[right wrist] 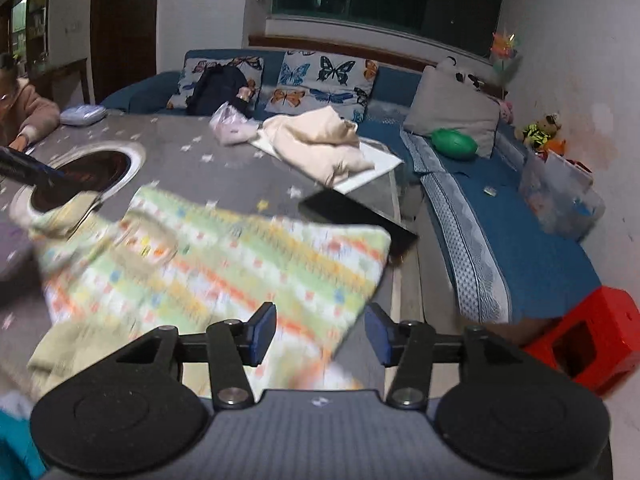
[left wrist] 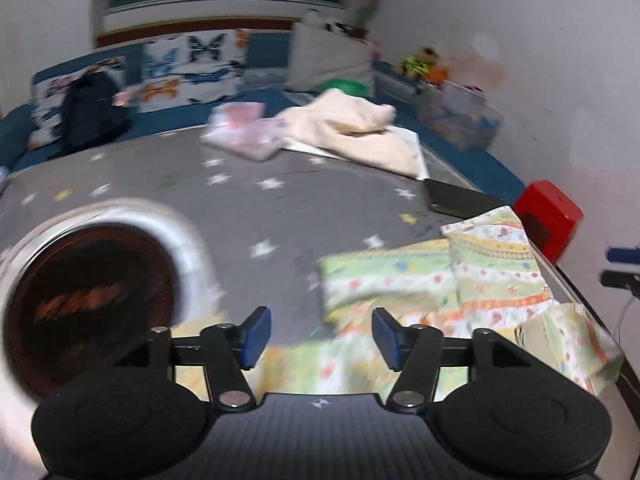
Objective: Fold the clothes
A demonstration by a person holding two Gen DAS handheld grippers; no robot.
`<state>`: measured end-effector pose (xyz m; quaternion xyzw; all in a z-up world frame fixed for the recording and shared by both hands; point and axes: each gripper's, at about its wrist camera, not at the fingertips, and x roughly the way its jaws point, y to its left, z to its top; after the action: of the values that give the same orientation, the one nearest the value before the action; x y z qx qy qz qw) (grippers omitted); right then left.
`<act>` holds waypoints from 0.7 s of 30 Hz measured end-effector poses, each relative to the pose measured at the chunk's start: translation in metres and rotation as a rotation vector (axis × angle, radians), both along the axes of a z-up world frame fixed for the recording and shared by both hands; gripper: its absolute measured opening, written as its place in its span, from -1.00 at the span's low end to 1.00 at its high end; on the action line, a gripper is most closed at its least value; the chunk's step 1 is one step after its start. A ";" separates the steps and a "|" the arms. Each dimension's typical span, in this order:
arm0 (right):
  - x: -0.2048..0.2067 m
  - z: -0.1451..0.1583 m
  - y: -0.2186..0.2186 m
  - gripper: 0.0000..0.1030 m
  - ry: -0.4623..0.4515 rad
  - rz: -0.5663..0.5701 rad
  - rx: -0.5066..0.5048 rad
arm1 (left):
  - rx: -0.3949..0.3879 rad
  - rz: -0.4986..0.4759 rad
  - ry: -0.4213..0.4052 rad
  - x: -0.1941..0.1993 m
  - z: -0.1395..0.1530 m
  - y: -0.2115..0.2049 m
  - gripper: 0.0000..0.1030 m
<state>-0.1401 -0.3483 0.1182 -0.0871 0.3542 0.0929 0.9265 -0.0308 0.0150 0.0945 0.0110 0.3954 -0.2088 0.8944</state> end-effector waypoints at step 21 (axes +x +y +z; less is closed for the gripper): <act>0.124 -0.082 -0.030 -0.91 0.081 -0.134 0.250 | -0.065 -0.147 0.039 0.061 -0.042 -0.055 -0.65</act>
<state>-0.0164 -0.3778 0.0363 0.0564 0.3818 0.0776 0.9193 0.0299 -0.0396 0.0526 0.0070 0.4038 -0.2869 0.8687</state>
